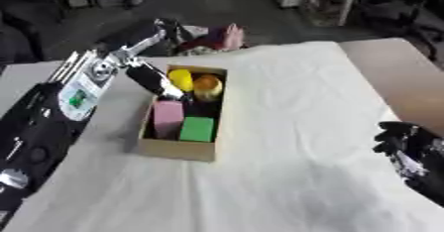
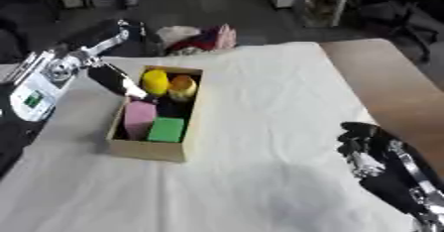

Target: Pick up objects on the table and place them in the box.

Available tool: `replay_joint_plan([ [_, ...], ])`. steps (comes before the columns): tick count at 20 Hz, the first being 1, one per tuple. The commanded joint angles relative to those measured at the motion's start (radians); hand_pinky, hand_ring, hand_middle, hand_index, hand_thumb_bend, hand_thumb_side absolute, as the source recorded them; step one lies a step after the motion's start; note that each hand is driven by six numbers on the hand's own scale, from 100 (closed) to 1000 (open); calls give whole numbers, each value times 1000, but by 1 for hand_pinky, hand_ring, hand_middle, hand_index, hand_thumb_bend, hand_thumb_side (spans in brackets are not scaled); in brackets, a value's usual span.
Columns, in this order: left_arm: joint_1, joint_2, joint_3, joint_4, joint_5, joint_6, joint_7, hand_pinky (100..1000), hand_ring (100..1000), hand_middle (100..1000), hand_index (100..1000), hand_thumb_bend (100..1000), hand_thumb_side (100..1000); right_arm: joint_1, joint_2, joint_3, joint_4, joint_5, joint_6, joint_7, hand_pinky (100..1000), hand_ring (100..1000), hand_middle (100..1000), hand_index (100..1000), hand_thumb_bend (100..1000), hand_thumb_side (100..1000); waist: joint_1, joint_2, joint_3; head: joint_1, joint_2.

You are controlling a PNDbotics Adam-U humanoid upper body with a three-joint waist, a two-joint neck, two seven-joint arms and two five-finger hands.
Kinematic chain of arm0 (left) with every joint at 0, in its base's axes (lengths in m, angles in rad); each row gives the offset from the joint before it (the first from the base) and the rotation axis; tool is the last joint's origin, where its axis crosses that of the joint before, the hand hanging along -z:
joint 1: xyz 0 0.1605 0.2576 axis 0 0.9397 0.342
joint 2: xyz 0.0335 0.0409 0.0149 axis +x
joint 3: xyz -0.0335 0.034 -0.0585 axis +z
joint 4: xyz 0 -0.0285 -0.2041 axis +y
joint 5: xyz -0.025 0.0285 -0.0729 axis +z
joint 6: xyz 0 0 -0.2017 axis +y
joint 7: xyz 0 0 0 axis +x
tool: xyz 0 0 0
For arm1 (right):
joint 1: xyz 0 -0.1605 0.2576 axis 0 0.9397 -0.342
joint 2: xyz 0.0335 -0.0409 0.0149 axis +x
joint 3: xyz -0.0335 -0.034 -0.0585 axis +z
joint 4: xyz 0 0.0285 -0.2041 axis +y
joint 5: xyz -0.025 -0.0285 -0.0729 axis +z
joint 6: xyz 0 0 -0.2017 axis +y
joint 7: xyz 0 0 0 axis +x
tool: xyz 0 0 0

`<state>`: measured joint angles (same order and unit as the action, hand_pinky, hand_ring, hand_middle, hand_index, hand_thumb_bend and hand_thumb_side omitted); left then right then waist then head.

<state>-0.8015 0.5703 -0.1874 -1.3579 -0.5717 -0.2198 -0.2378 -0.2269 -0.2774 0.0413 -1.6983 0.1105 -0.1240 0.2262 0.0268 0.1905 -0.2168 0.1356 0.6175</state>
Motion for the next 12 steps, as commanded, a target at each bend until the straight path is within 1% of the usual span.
replay_joint_plan([
  [1, 42, 38, 84, -99, 56, -21, 56, 754, 675, 688, 780, 800, 395, -1, -20, -15, -20, -9, -2, -15, 735, 627, 633, 818, 100, 461, 1, -22, 19, -12, 16],
  [4, 125, 17, 153, -182, 107, -2, 108, 747, 669, 680, 769, 788, 387, 9, -16, -24, -30, -12, -5, -34, 733, 624, 630, 820, 100, 459, 5, -26, 55, -32, 28],
  [6, 178, -9, 175, -236, 140, 24, 141, 746, 665, 675, 765, 780, 388, 12, -11, -26, -36, -17, -9, -47, 733, 628, 637, 825, 100, 459, 6, -25, 74, -42, 37],
  [7, 205, -27, 183, -262, 157, 39, 157, 744, 664, 674, 765, 808, 353, 13, -8, -26, -39, -21, -11, -54, 733, 631, 643, 827, 100, 447, 6, -23, 82, -46, 41],
  [8, 231, -48, 190, -286, 173, 55, 173, 744, 664, 674, 765, 777, 382, 14, -6, -26, -40, -25, -12, -61, 734, 633, 645, 827, 100, 457, 6, -22, 89, -48, 44],
  [9, 259, -71, 198, -301, 190, 72, 190, 742, 666, 677, 766, 773, 379, 17, -3, -25, -40, -31, -13, -69, 734, 642, 659, 831, 100, 457, 5, -21, 95, -49, 50],
  [10, 287, -96, 204, -314, 207, 89, 208, 741, 666, 676, 766, 836, 303, 21, -2, -23, -40, -36, -14, -76, 735, 648, 668, 833, 100, 436, 5, -22, 101, -49, 58],
  [11, 316, -120, 209, -325, 225, 106, 225, 740, 666, 677, 766, 768, 375, 25, -1, -20, -40, -41, -15, -81, 735, 655, 679, 835, 100, 456, 4, -24, 105, -46, 68],
  [12, 344, -145, 210, -336, 242, 124, 243, 740, 666, 677, 766, 768, 377, 29, 1, -17, -40, -45, -17, -86, 735, 656, 681, 836, 100, 455, 4, -26, 108, -42, 77],
])
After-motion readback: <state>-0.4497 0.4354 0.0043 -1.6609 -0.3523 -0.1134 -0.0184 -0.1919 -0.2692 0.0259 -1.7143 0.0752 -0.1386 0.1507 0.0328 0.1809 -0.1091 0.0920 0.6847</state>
